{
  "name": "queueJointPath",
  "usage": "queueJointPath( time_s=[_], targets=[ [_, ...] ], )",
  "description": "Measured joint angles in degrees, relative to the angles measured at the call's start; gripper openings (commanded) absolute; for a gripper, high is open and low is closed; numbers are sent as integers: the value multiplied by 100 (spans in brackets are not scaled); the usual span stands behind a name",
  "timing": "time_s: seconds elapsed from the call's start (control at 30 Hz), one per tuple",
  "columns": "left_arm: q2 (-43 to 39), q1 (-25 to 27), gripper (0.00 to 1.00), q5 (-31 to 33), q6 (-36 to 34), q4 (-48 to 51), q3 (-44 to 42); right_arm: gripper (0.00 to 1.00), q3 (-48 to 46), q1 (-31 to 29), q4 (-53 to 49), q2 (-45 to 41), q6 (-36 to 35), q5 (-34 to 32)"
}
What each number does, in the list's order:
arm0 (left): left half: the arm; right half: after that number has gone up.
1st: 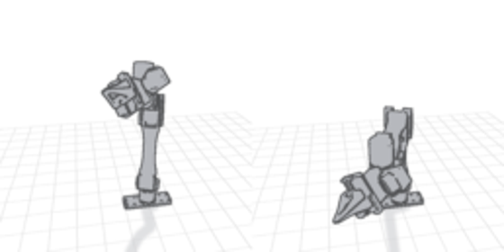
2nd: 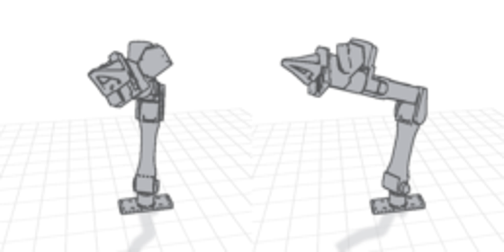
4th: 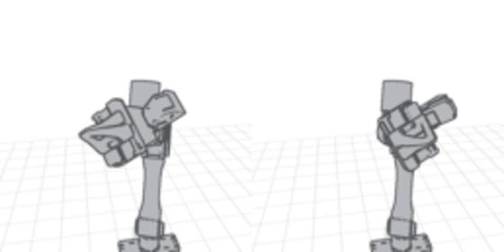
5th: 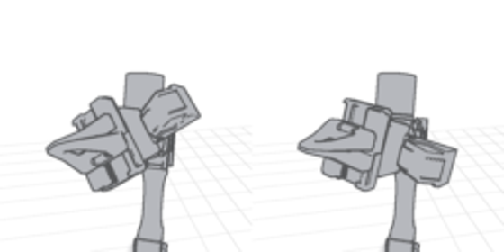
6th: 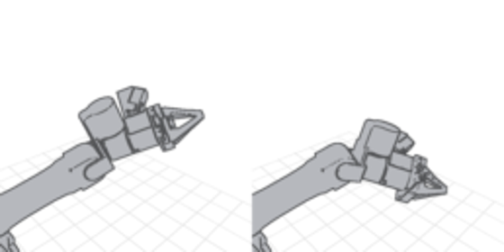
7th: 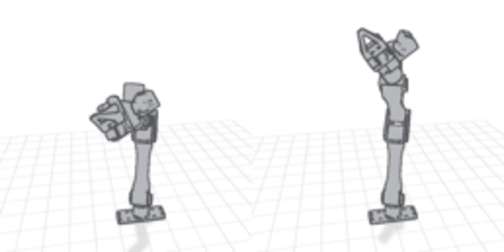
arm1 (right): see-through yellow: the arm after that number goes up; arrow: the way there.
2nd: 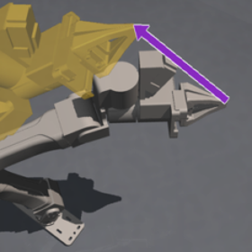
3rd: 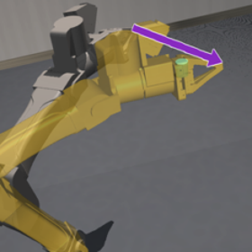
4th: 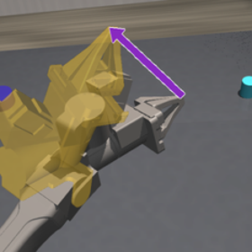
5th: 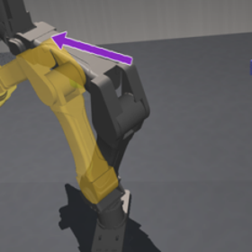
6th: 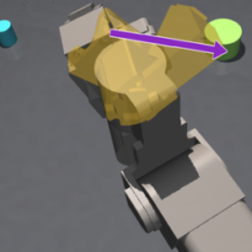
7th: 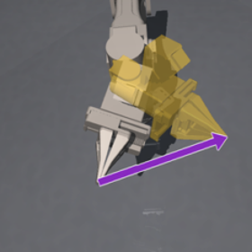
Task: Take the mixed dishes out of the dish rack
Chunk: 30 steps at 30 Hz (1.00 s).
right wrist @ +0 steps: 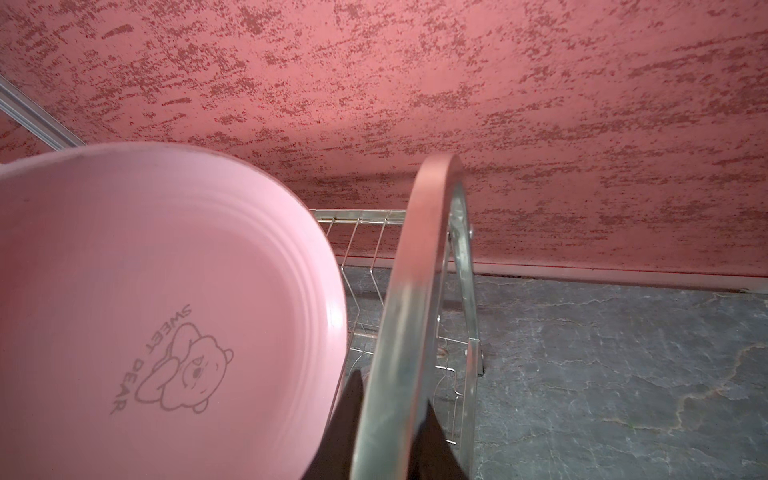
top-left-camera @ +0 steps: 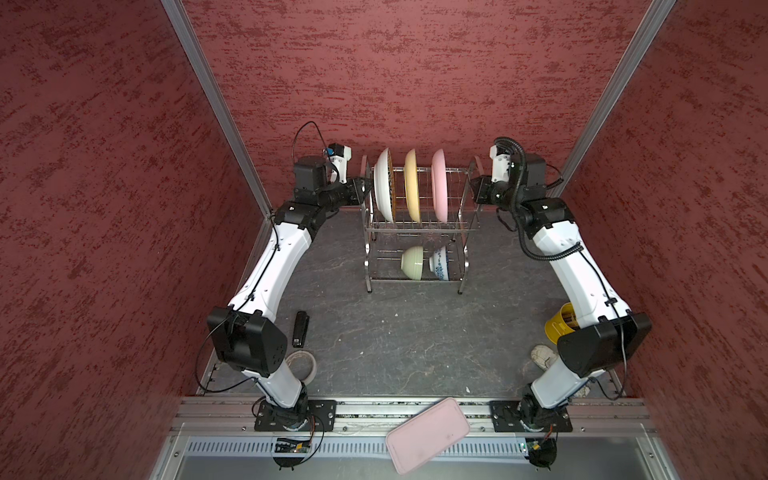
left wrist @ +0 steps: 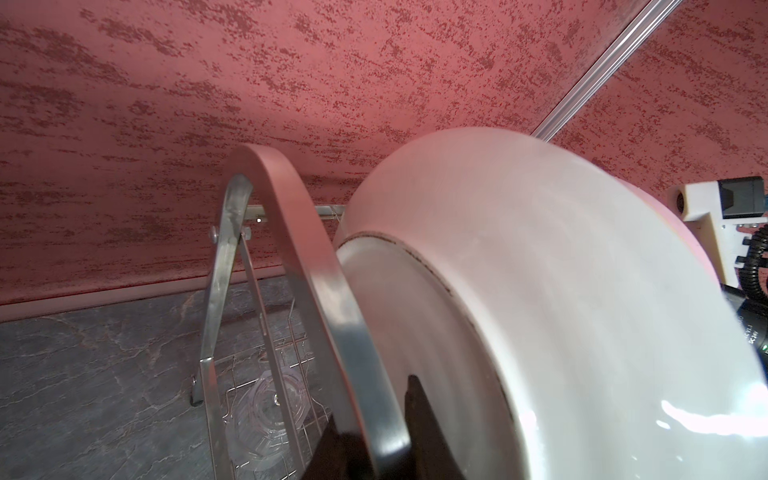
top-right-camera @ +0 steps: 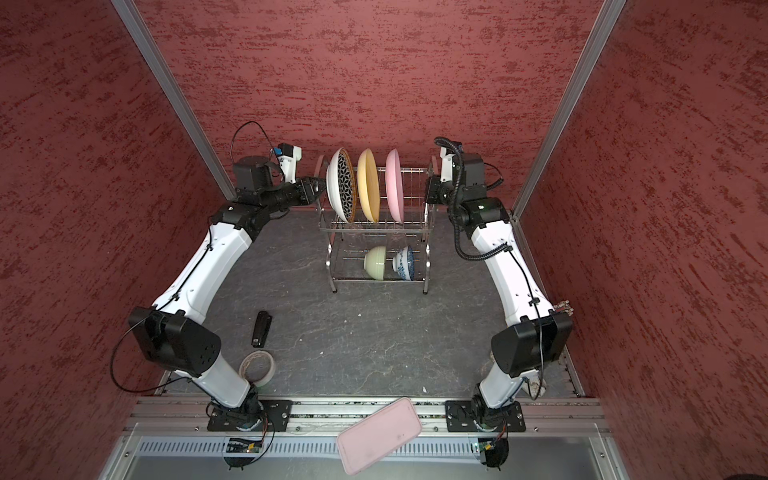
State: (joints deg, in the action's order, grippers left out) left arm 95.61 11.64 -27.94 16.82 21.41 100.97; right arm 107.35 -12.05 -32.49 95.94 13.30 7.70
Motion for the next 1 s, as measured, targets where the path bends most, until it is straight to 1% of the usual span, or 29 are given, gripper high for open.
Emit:
queueJointPath(
  time_s=[0.13, 0.3, 1.0],
  targets=[
    [85, 4, 9, 0, -17, 61, 122, 14, 15, 20, 26, 28, 4, 4],
    [160, 7, 8, 2, -46, 160, 249, 14, 79, 33, 31, 83, 15, 4],
    [1158, 22, 8, 125, -35, 297, 1449, 13, 1458, 258, -208, 1187, -118, 129]
  ],
)
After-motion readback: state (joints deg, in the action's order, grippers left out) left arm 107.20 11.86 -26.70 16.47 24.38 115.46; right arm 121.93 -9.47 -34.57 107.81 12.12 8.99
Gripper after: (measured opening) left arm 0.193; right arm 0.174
